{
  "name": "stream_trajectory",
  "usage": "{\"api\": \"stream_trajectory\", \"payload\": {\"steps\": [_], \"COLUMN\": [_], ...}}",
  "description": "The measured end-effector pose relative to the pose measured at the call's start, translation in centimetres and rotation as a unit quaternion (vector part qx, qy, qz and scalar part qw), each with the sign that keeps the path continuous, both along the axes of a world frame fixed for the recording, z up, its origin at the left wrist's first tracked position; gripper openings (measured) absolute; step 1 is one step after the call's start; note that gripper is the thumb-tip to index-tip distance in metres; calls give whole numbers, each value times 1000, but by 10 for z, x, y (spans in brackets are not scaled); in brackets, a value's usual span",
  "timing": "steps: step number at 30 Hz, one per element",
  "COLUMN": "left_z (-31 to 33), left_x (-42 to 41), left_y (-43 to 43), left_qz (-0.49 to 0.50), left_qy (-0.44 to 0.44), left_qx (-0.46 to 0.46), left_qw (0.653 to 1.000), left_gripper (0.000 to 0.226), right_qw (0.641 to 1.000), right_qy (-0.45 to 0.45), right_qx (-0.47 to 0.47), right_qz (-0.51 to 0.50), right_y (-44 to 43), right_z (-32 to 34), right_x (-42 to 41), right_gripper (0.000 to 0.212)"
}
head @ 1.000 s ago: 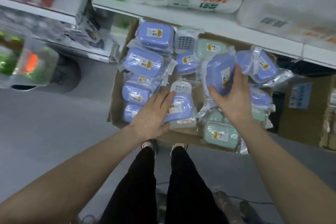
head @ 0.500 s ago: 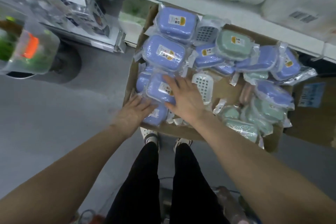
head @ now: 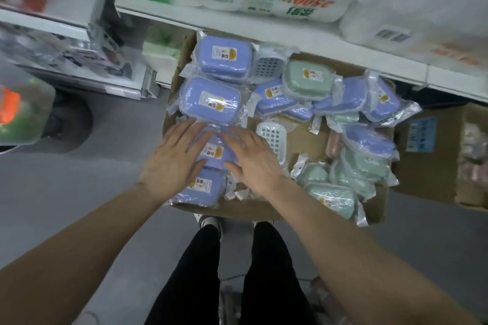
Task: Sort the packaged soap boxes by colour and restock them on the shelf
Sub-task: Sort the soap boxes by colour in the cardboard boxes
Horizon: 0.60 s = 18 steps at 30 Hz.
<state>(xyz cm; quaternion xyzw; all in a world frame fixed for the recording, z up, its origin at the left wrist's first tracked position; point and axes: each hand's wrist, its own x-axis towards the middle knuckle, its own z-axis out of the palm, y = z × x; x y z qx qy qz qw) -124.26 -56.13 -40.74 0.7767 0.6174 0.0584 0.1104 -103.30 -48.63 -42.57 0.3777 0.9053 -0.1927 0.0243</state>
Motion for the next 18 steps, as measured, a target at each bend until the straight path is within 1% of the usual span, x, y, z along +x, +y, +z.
{"api": "stream_trajectory", "payload": {"steps": [3, 5, 7, 9, 11, 13, 15, 18], "left_z": [11, 13, 10, 2, -10, -23, -34, -52], "left_x": [30, 57, 86, 116, 142, 162, 174, 180], "left_y": [49, 81, 110, 135, 156, 173, 188, 203], "left_qz": [-26, -34, -14, 14, 49, 97, 138, 172], "left_qy": [-19, -32, -44, -62, -65, -46, -17, 24], "left_qx": [21, 24, -9, -64, -113, -136, -159, -201], "left_qw": [999, 999, 999, 996, 990, 985, 977, 964], "left_gripper": [52, 55, 64, 74, 81, 85, 87, 90], "right_qw": [996, 992, 984, 977, 974, 973, 977, 981], "right_qy": [16, 0, -28, -43, -45, -63, -88, -132], "right_qx": [42, 59, 76, 98, 120, 127, 122, 99], "right_qz": [-70, -116, -158, -182, -188, -182, -154, -102], "right_y": [16, 33, 57, 85, 114, 141, 165, 188], "right_z": [12, 16, 17, 15, 14, 16, 13, 2], "right_x": [45, 81, 116, 146, 169, 184, 192, 196], "right_gripper": [57, 58, 62, 65, 67, 76, 87, 100]}}
